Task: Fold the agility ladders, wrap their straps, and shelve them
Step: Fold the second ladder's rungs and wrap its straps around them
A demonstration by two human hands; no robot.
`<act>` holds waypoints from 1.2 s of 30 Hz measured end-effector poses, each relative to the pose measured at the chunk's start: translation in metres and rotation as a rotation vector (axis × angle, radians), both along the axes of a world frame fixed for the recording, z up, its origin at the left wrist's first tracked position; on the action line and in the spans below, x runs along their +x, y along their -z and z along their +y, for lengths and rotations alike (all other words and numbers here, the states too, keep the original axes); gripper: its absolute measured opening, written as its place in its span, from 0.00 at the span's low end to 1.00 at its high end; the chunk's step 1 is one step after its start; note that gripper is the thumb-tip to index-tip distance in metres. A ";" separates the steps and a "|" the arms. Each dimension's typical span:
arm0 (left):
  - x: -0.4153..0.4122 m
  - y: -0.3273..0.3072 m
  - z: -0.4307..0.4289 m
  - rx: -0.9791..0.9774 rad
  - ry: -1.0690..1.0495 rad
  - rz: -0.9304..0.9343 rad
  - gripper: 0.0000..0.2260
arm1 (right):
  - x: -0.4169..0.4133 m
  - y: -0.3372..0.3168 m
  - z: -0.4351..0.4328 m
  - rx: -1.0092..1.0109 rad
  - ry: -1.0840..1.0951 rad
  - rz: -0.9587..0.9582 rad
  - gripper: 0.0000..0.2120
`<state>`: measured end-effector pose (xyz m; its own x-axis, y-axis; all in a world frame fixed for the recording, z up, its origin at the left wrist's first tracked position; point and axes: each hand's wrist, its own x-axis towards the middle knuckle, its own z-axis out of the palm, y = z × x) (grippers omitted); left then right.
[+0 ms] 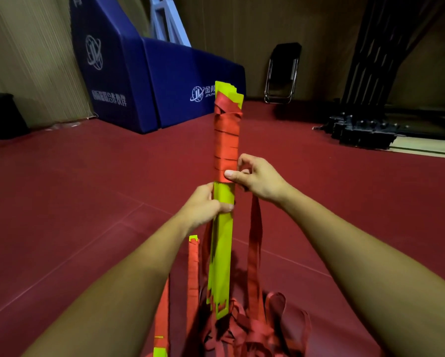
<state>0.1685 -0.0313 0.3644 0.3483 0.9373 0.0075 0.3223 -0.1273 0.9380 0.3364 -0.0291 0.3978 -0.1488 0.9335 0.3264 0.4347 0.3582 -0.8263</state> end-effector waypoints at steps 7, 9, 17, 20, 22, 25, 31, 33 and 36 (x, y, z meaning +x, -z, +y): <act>0.004 -0.007 -0.007 -0.060 0.025 -0.074 0.15 | 0.003 0.002 -0.003 -0.064 -0.001 0.007 0.22; 0.009 -0.003 -0.004 0.013 0.003 -0.017 0.15 | -0.001 0.004 -0.002 -0.059 0.070 0.038 0.19; 0.017 0.015 -0.002 0.238 -0.319 0.614 0.23 | -0.011 0.017 0.012 -0.088 0.300 0.052 0.27; 0.018 0.015 -0.001 0.234 -0.317 0.588 0.21 | -0.008 0.017 0.009 -0.082 0.285 0.023 0.23; 0.019 0.015 0.000 0.221 -0.285 0.576 0.20 | -0.003 0.016 0.007 -0.098 0.241 -0.039 0.23; 0.021 0.012 0.001 0.181 -0.236 0.540 0.18 | 0.006 0.011 0.000 -0.119 0.201 -0.234 0.26; 0.026 -0.001 -0.001 0.119 -0.078 0.582 0.09 | 0.012 0.017 -0.010 -0.041 0.261 -0.309 0.26; 0.028 0.000 -0.005 0.127 -0.058 0.572 0.07 | 0.011 0.023 -0.011 -0.054 0.302 -0.264 0.26; 0.031 0.014 -0.012 0.157 -0.069 0.552 0.17 | 0.009 0.031 -0.011 -0.050 0.361 -0.240 0.27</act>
<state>0.1991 -0.0430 0.3508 0.2782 0.9604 -0.0173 0.7713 -0.2127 0.5999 0.3455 -0.0404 0.3663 0.1239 0.9533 0.2754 0.7063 0.1102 -0.6993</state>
